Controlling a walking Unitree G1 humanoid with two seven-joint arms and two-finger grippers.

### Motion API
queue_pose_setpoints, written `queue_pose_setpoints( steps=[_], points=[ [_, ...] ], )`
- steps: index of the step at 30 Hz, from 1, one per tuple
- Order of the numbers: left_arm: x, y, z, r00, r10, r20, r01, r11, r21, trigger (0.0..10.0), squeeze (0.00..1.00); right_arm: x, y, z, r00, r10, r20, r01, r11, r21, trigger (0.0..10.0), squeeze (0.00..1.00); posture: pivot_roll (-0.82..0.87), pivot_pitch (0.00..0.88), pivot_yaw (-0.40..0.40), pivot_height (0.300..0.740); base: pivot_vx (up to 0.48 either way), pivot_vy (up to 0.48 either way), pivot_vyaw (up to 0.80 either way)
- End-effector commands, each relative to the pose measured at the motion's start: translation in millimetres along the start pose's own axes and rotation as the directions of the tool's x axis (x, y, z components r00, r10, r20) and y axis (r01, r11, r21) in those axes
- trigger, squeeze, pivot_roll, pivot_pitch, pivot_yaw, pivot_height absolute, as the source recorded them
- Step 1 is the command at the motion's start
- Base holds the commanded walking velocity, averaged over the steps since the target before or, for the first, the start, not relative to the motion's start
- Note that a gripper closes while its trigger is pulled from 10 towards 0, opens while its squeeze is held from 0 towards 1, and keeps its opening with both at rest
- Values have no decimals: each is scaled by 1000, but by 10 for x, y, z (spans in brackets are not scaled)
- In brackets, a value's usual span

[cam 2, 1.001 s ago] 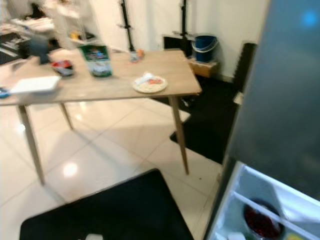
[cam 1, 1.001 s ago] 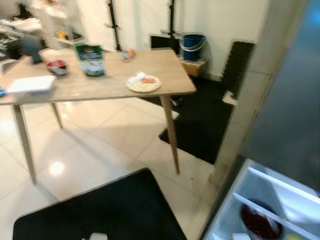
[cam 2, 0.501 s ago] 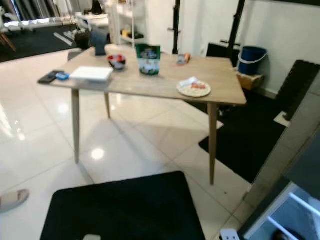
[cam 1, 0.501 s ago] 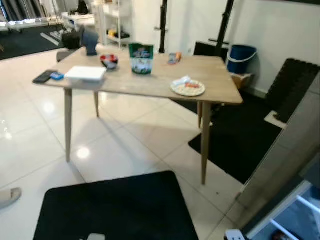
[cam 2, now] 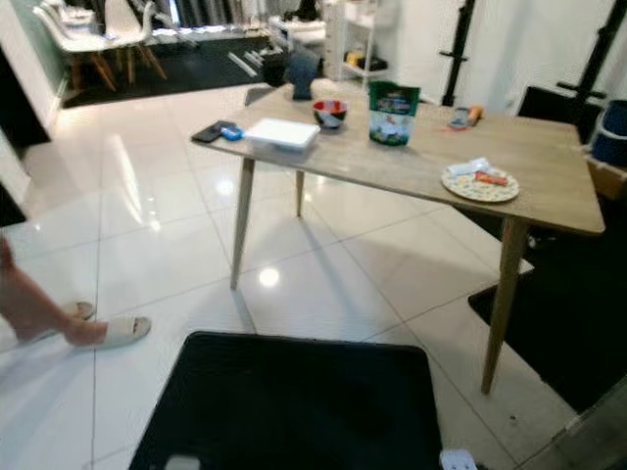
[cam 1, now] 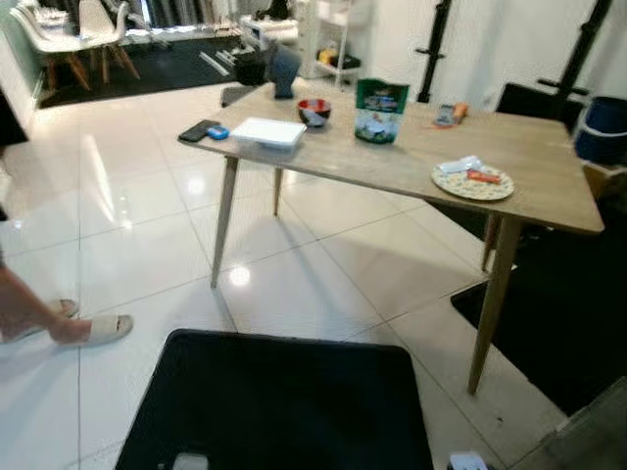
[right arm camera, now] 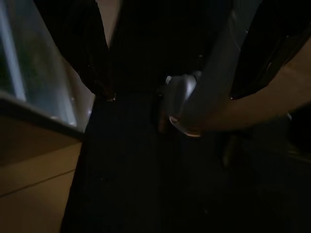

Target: Restocking fridge

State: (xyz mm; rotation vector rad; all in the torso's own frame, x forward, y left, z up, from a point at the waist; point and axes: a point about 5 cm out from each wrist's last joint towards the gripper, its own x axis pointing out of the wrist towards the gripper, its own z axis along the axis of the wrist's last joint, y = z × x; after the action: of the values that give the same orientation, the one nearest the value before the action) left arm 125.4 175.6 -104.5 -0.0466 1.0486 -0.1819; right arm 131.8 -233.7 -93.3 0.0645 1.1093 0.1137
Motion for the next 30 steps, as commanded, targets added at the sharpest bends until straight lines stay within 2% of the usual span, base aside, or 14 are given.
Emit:
queue_pose_setpoints(
  steps=[1, 10, 30],
  points=[
    [-23, -3, -115, 999, -2, -45, 2, 1000, -4, 10000, 0, 3, 7, 9, 1000, 0, 3, 0, 1000, -19, 10000, 0, -81, 0, -34, 740, 0, 0, 669],
    [-19, -18, -102, 999, -29, -38, 28, 999, -22, 10000, 0, 4, -5, 18, 1000, -20, 0, 20, 999, -33, 10000, 0, -80, 0, -35, 740, 68, 0, 74],
    [-22, -31, -117, 998, -45, -48, 45, 999, 0, 10000, 0, 3, -13, 40, 1000, -26, 16, 27, 999, -38, 10000, 0, -79, 0, -32, 740, 452, 0, 0]
  ],
)
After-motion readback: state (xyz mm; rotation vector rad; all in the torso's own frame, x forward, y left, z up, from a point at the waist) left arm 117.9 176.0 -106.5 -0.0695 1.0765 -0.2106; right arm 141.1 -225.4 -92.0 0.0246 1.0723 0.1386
